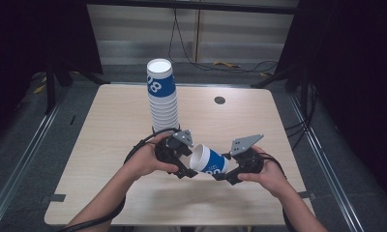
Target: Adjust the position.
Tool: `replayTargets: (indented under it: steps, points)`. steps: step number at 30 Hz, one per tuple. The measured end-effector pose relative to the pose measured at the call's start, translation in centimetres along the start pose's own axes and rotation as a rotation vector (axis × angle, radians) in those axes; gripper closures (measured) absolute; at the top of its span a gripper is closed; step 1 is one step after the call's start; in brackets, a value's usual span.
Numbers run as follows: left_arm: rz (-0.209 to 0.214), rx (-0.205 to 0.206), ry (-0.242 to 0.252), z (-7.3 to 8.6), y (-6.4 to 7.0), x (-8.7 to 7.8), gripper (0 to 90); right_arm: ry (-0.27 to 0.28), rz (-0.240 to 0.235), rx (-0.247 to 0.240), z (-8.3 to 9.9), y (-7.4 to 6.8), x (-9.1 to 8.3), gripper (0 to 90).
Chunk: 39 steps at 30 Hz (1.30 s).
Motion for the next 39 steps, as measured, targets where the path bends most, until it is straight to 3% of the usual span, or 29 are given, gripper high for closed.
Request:
replayTargets:
  steps: [12, 18, 28, 39]
  points:
    - [-0.001, -0.006, 0.041, -0.8, 0.2, -0.7, 20.0, 0.017, -0.006, -0.001, -0.1, -0.1, 0.3, 29.2]
    - [-0.003, -0.011, 0.038, -0.9, 0.2, -0.9, 18.3, 0.017, -0.007, 0.003, -0.2, -0.2, 0.5, 29.2]
    - [-0.009, -0.053, 0.038, -1.1, 0.0, -0.6, 15.6, 0.006, 0.005, 0.009, -0.4, -0.2, 0.8, 29.2]
    - [-0.033, -0.047, 0.052, -1.2, 0.0, -0.7, 15.1, 0.014, 0.010, 0.032, -0.4, -0.2, 1.2, 29.1]
Point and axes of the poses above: each handheld gripper's, and its own axes: x roughly forward along the jaws, z roughly out of its underside, y roughly to its right, the point moved 5 cm from there along x, roughly forward along the jaws, and after that the axes turned 2 degrees about z, right-handed, at the moved point
